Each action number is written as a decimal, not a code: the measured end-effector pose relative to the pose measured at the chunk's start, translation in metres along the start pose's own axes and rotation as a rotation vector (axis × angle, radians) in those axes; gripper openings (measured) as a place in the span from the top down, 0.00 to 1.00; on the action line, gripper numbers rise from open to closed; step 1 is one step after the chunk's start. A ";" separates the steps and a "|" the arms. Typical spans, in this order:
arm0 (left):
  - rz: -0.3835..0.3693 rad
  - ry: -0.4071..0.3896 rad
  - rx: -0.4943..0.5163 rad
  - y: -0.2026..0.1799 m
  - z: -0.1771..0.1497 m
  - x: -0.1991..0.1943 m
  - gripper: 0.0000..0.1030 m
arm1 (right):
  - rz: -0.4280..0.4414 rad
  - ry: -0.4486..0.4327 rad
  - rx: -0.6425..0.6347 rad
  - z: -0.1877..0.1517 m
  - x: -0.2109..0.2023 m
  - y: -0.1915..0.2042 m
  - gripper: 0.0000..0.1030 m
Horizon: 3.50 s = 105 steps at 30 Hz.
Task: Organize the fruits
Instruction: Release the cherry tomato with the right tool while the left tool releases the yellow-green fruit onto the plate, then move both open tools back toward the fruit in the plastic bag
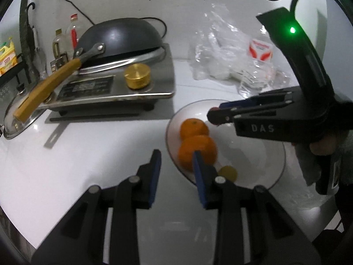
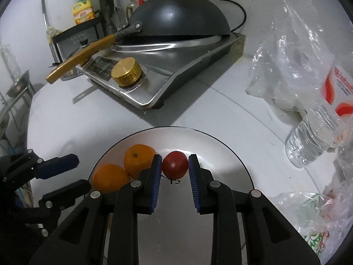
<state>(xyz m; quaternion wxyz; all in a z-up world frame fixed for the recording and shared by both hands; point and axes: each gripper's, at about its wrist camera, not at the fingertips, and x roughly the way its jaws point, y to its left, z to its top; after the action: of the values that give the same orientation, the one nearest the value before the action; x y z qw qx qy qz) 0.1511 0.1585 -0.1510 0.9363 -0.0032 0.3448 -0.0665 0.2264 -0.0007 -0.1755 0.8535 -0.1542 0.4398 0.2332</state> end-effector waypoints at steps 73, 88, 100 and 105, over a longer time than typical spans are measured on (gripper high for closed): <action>-0.031 -0.050 0.095 -0.141 0.020 -0.040 0.47 | -0.077 -0.168 0.165 -0.115 -0.161 -0.072 0.68; -0.050 -0.017 0.171 -0.187 0.020 -0.031 0.47 | -0.088 -0.166 0.234 -0.152 -0.170 -0.114 0.68; -0.051 0.020 0.203 -0.211 0.018 -0.019 0.47 | -0.048 -0.106 0.232 -0.166 -0.147 -0.131 0.68; -0.051 0.041 0.201 -0.215 0.016 -0.011 0.47 | -0.034 -0.086 0.227 -0.166 -0.138 -0.137 0.68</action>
<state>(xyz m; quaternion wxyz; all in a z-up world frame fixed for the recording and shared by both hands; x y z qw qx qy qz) 0.1267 -0.0536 -0.1210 0.9226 0.0832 0.3555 -0.1243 0.1171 -0.2304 -0.1476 0.8874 -0.0540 0.4235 0.1737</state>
